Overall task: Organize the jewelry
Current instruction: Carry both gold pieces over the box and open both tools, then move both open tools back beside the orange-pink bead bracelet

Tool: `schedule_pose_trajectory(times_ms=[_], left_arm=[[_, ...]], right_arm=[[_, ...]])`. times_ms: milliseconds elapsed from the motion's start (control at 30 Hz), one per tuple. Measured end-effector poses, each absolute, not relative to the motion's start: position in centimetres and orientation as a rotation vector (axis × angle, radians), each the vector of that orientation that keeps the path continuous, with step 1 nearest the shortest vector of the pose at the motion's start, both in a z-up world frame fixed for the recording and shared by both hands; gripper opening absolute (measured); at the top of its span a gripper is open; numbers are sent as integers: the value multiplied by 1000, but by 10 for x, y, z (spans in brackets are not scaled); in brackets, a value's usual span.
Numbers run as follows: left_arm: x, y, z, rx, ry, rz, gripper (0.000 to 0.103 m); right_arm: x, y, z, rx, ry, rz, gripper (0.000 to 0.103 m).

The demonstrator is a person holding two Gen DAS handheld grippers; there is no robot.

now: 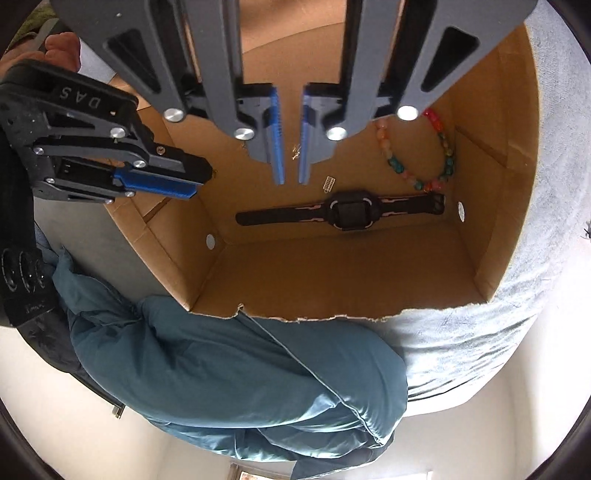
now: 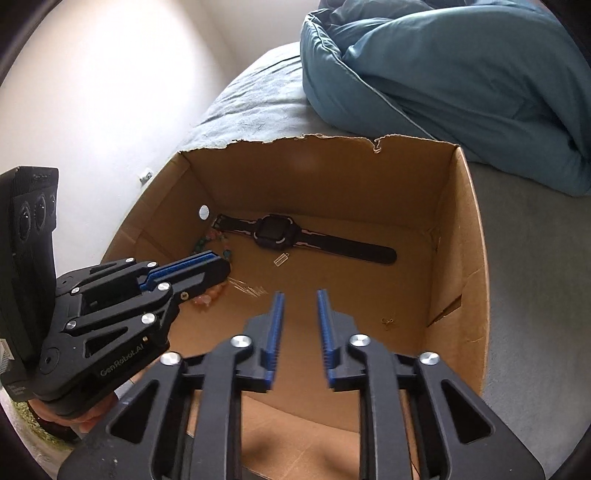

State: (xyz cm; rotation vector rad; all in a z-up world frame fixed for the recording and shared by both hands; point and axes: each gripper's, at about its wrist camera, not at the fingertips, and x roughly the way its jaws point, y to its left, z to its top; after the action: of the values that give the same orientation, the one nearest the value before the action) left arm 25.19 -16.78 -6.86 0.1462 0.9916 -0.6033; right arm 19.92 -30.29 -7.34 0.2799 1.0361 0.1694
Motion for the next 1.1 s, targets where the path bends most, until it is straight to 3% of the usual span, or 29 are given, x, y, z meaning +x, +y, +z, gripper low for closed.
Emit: schedule_pose_trajectory(times_ms=[167,233,700,1100], left_arm=[[248,-163,-63,118,980,-618,34],[245,-160,-58,111,964,-613,36],[128,-94,-1,120,702,-714,39],[74,-103,-88,176,827,-692,39]], right_arm=[[192,-309,-66,297,1003,165,27],[187,-311,-60,306,983,166,27],[49,-316,-5,288,735,208,30],[22,-304,-90,375,885,151,25]])
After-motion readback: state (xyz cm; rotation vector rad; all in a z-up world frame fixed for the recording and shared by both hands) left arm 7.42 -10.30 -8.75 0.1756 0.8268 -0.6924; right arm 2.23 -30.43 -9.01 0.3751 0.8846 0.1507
